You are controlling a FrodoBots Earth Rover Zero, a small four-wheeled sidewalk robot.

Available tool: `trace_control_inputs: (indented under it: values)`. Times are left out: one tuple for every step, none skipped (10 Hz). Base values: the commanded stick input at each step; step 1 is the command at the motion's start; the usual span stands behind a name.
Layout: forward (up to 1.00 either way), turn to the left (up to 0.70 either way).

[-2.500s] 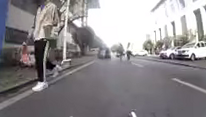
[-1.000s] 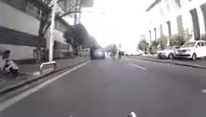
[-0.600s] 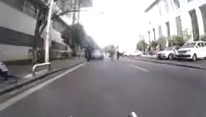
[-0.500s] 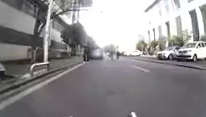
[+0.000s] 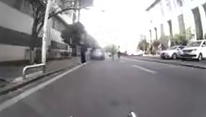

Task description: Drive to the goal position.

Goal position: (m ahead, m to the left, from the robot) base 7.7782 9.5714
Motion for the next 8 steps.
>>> trace_control_inputs:
  values:
    - [0.70,0.00]
    - [0.70,0.00]
    - [0.70,0.00]
    - [0.70,0.00]
    - [0.70,0.00]
    - [0.70,-0.13]
    - [0.70,-0.14]
    - [0.70,-0.14]
